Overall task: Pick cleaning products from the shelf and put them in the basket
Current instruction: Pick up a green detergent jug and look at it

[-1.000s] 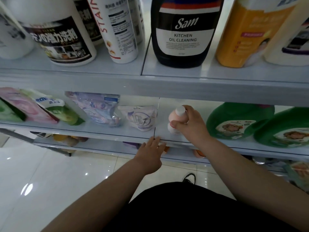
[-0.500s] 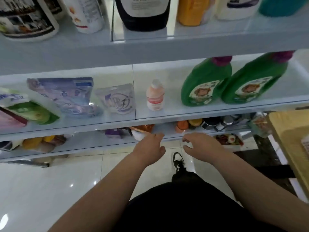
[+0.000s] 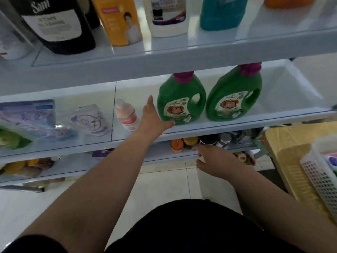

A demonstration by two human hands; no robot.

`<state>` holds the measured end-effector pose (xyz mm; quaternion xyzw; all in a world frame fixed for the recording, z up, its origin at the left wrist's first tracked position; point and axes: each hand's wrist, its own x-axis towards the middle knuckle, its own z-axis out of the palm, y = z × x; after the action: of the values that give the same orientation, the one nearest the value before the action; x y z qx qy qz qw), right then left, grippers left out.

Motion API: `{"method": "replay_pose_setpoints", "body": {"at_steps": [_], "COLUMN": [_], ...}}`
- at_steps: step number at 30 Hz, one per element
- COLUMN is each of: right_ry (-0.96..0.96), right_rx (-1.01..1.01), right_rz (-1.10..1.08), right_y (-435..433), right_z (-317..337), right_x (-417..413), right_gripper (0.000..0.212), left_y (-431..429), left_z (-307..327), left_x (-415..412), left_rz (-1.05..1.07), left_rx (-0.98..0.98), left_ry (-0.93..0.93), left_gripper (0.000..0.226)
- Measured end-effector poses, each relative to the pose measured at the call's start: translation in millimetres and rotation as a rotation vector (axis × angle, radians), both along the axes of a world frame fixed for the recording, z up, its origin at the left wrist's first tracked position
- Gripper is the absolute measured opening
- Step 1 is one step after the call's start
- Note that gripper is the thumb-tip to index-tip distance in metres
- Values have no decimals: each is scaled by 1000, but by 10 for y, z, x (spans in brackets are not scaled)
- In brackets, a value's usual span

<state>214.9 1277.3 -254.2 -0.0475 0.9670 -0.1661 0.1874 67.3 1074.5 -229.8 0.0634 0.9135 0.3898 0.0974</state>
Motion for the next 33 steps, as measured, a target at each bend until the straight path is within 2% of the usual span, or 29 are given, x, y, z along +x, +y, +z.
{"method": "replay_pose_setpoints", "body": {"at_steps": [2,3,6,8,12,15,19,22,25,28,30,33], "right_ry": [-9,-21,-1,24,27,25,61,-9,-153,-210,-208,-120], "right_rx": [-15,-8,15,-8,9,-76,-262,-504,-927,-1276,-1371,-1281], "right_rz": [38,65,136,149,173,84,-53,-202,-422,-643,-722,-721], "right_y": [193,287,557,718,900,927,871,719,463,177,-22,-325], "right_z": [23,34,62,78,119,156,139,125,156,74,57,112], "right_x": [-35,-54,-90,-108,-176,-223,-257,-168,-8,168,309,500], "right_gripper": [47,46,41,40,27,33,49,62,52,29,25,31], "left_y": [129,174,266,293,301,216,38,-94,-212,-345,-428,-501], "left_z": [43,42,-33,-56,-85,-87,-2,52,26,-29,-56,-86], "left_x": [-161,-210,-292,-285,-78,214,654,965,1194,1329,1377,1483], "left_rz": [25,23,84,139,178,183,203,235,232,236,288,265], "left_rx": [81,130,185,189,166,184,300,427,603,703,658,503], "left_ry": [-55,-60,-3,7,-39,-53,-141,-233,-418,-582,-567,-419], "left_gripper": [132,128,91,78,88,90,81,79,69,72,80,83]}}
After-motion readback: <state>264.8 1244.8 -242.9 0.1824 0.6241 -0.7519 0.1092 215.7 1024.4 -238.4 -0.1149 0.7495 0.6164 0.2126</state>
